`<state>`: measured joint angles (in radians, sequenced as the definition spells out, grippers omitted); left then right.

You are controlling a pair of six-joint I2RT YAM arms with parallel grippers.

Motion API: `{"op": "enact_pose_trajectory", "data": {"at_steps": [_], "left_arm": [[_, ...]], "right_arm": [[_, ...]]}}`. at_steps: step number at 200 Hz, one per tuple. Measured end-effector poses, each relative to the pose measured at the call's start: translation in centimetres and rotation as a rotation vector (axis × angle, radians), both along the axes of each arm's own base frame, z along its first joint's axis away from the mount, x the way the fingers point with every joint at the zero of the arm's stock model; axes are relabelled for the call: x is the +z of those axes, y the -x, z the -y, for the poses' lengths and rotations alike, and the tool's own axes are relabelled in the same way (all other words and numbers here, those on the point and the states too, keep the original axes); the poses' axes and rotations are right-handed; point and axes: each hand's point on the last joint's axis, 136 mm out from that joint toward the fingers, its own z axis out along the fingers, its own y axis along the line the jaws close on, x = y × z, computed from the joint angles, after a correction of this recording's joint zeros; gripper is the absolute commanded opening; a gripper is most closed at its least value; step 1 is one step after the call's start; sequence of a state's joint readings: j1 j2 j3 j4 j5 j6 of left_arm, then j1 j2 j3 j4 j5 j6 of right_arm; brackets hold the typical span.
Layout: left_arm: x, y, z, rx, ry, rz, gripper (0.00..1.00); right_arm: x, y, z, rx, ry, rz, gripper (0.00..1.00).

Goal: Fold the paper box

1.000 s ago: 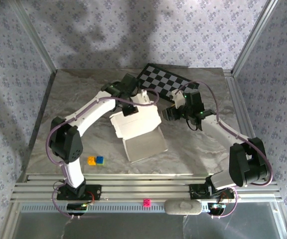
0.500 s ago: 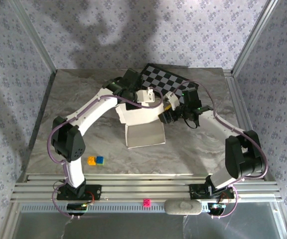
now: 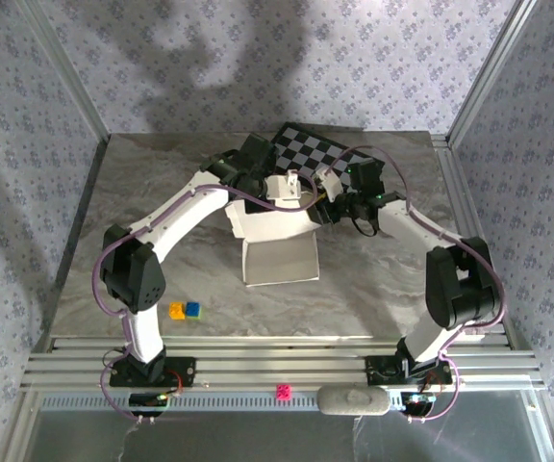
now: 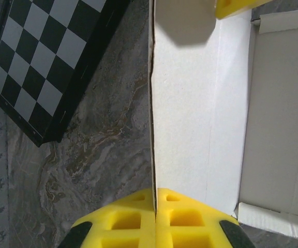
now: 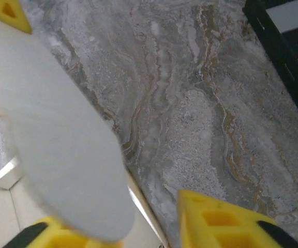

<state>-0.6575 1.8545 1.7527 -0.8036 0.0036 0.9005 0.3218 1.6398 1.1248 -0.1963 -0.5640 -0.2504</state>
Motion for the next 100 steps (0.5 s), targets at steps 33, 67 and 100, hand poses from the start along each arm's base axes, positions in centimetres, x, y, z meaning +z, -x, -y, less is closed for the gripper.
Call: {"op": "enact_pose_trajectory", "data": {"at_steps": [33, 67, 100], "left_arm": [[0.0, -0.1, 0.0, 0.003, -0.001, 0.001, 0.0], [-0.1, -0.2, 0.1, 0.011, -0.008, 0.009, 0.0], [-0.3, -1.0, 0.3, 0.083, 0.02, 0.013, 0.41]], "right_arm": [[-0.6, 0.1, -0.1, 0.005, 0.017, -0.012, 0.16], [-0.8, 0.2, -0.2, 0.012, 0.041, -0.001, 0.02], [-1.2, 0.4, -0.3, 0.011, 0.076, 0.004, 0.0]]}}
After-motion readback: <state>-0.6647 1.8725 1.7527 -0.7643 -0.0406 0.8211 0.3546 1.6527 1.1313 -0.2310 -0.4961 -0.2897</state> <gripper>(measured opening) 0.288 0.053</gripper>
